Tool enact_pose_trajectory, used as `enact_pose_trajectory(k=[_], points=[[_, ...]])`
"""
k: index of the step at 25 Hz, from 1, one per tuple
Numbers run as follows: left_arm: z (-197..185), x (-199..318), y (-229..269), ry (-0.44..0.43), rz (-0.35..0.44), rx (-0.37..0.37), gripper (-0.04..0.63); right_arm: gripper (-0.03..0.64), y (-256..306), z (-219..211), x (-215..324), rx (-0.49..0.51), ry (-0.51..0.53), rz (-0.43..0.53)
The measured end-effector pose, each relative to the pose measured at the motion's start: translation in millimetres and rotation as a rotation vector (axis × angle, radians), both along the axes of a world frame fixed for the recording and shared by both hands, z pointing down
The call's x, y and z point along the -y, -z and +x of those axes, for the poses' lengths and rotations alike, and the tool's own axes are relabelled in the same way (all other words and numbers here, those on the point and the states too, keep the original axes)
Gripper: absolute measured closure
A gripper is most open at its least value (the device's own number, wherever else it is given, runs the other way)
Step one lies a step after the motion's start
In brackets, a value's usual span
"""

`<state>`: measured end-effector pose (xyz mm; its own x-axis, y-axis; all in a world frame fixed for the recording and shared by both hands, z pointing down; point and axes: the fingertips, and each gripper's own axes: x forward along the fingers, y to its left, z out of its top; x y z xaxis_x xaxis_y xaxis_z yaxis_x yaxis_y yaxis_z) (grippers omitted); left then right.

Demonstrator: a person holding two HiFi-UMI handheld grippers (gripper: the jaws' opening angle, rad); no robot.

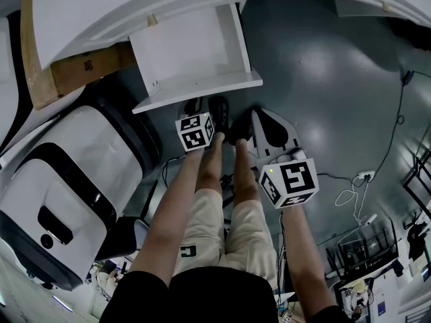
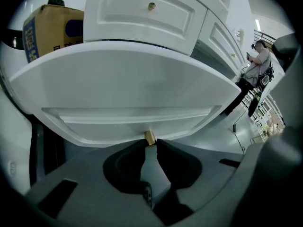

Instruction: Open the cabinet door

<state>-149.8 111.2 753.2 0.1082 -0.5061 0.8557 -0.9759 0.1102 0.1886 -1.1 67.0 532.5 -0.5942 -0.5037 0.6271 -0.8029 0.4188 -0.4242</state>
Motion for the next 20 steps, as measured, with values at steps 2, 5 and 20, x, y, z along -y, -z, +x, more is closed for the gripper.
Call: enact_pose_trajectory(k=[2,5,20], points=[[0.7,-2.9,-0.1,-0.002,-0.003,0.003,0.506,0.600,-0.2,0.4,-0.5,0.000,-0.001,0.000],[1.5,-6.7,-0.2,-0.003,-0.009,0.003,0.506,0.600,0.2,0.8,-1.3,0.002,-0.002,0.000],[10.6,-76.2,-3.1,-0.038,-0.112,0.034,0.572,0.600,5.0,11.5,-6.6,-0.014,0.007,0.008]])
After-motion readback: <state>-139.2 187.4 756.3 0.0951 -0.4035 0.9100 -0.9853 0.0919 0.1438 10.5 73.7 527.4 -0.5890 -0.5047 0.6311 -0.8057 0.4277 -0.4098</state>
